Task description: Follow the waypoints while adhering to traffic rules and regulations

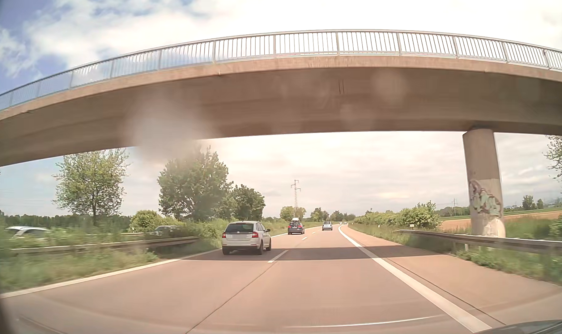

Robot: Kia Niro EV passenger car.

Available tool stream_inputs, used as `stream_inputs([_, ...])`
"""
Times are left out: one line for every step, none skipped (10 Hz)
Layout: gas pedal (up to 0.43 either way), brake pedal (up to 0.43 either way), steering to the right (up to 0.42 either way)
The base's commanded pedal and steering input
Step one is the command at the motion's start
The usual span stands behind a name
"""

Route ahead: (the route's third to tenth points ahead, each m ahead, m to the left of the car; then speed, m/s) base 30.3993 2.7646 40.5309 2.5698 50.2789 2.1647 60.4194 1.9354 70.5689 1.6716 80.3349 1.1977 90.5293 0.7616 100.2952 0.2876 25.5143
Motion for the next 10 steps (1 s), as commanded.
stream_inputs([0.189,0.000,0.003])
stream_inputs([0.189,0.000,0.003])
stream_inputs([0.189,0.000,0.003])
stream_inputs([0.189,0.000,0.003])
stream_inputs([0.189,0.000,0.003])
stream_inputs([0.189,0.000,0.003])
stream_inputs([0.189,0.000,0.003])
stream_inputs([0.189,0.000,0.003])
stream_inputs([0.189,0.000,0.003])
stream_inputs([0.189,0.000,0.003])
